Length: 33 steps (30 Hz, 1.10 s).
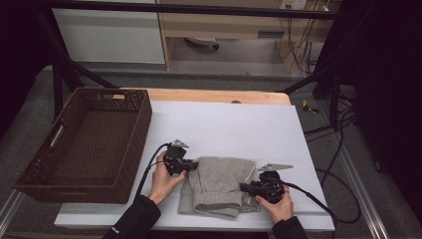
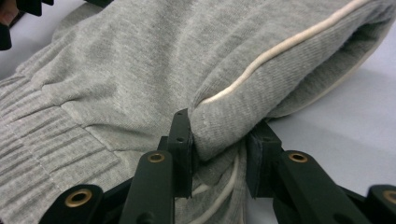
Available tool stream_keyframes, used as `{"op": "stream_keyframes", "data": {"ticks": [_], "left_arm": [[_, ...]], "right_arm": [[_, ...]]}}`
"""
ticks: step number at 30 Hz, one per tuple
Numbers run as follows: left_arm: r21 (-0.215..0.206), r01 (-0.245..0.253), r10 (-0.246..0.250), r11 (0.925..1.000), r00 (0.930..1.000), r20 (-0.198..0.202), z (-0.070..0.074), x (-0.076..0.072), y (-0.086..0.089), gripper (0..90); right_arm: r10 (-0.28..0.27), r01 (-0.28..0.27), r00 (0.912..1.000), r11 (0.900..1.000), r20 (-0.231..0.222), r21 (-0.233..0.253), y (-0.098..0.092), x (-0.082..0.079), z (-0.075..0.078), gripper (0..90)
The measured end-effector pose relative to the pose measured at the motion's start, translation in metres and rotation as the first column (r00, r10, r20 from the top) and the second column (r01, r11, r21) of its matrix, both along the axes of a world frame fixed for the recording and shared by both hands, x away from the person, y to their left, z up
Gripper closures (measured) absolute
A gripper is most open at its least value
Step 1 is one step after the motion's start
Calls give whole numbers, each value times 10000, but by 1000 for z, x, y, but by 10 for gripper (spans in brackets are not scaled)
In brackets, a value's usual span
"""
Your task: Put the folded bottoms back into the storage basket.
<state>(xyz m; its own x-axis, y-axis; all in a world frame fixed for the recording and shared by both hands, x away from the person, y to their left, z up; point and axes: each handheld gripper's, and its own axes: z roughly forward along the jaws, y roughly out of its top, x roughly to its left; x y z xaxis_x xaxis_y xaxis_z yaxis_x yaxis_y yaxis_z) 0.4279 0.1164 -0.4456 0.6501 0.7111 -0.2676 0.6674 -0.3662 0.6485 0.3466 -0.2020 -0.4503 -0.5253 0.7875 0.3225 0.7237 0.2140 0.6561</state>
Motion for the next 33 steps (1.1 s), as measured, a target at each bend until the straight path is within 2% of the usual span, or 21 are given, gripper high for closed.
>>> {"op": "stream_keyframes", "data": {"ticks": [4, 10, 23, 33], "left_arm": [[-56, 2, -2, 10000, 10000, 40, 1, 0, 1, 797], [-487, -25, 26, 9988, 10000, 20, 8, -1, 6, 801], [-678, 119, -106, 9976, 9998, 188, 24, -6, 9, 805], [-1059, 177, -142, 9942, 9993, 339, 39, -11, 14, 808]], "right_arm": [[35, -35, 10000, 10000, 35, 45, -1, 0, 1, 690], [98, -99, 9999, 9999, 109, 87, -2, 0, 2, 690], [96, -104, 9996, 9995, 261, 303, -3, -2, 5, 692], [156, -185, 9984, 9984, 537, 542, -4, -4, 10, 693]]}}
